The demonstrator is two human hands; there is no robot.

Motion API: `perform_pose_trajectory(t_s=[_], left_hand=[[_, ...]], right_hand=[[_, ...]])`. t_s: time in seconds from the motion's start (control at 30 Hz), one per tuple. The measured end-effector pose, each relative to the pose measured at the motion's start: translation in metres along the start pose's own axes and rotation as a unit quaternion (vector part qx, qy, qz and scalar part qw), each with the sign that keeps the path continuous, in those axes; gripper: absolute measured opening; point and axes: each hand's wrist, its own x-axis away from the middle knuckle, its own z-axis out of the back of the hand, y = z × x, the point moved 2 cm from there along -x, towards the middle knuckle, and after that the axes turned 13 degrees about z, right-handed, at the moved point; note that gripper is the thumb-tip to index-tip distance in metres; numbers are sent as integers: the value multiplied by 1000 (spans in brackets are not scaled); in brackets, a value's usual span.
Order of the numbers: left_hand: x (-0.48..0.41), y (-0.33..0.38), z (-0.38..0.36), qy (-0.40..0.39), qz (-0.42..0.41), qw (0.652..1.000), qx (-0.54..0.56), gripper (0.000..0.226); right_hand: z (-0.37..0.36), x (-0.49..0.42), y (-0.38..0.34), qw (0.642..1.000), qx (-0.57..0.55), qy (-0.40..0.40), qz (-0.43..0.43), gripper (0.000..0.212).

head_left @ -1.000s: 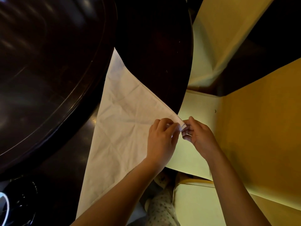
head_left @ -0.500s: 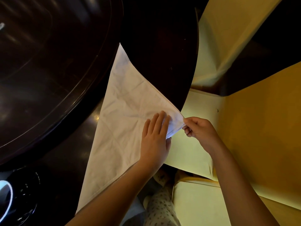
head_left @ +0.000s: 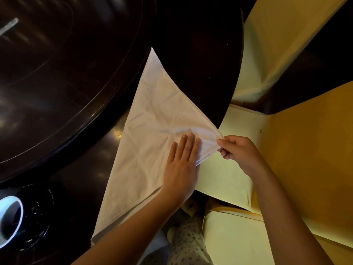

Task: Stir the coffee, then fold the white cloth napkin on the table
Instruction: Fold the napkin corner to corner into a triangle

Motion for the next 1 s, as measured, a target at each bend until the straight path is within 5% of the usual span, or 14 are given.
perform_pose_trajectory(t_s=[0.2, 0.3, 0.57, 0.83, 1.0], left_hand=[[0, -2, 2, 29, -15, 999, 10, 63], [-4, -7, 4, 31, -23, 999, 7, 46], [-14, -39, 16, -46, -52, 996, 52, 52], [50, -94, 8, -41, 61, 995, 60, 55], [21, -117, 12, -72, 23, 996, 54, 56]], right_hand=[[-3, 4, -5, 1000, -15, -21, -16, 23], [-5, 6, -7, 1000, -16, -7, -25, 17], [-23, 5, -14, 998, -25, 50, -19, 11], [-27, 7, -16, 994, 17, 108, -16, 14], [-31, 18, -15, 991, -7, 131, -26, 9]])
